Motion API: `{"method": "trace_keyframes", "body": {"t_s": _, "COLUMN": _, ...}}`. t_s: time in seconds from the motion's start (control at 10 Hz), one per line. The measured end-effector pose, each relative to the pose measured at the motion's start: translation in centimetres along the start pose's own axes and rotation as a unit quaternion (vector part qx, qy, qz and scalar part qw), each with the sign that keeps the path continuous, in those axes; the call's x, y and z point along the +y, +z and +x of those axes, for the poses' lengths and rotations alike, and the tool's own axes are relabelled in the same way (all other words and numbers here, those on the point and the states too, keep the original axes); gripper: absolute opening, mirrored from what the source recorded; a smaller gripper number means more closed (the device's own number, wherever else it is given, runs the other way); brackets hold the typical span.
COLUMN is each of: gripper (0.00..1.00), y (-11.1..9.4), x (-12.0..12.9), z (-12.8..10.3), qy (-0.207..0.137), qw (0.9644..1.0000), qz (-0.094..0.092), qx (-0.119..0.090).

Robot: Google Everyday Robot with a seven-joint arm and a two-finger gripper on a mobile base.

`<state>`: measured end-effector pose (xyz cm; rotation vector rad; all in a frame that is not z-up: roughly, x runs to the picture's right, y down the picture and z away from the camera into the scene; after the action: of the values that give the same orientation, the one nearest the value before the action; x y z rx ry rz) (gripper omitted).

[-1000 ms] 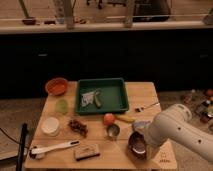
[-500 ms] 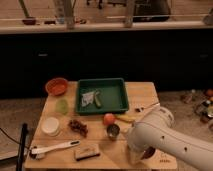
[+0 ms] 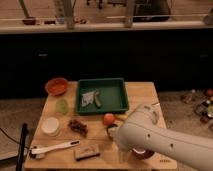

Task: Place eraser in plastic cup

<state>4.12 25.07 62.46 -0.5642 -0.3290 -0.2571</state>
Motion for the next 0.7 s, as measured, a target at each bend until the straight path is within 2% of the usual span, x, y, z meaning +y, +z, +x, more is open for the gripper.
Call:
{"method": "trace_keyframes", "body": {"t_s": 0.4, "gripper": 0.8, "y": 2.0, "x": -0.8, "z": -2.3, "qy": 0.024, "qw": 0.9996, "qz": -0.011, "qx": -0.008}}
{"method": "trace_keyframes", "body": {"t_s": 0.7, "gripper": 0.8, "y": 3.8, "x": -1.2, "z": -2.7, "qy": 0.077, "qw": 0.9968, "qz": -0.018, "qx": -0.01}}
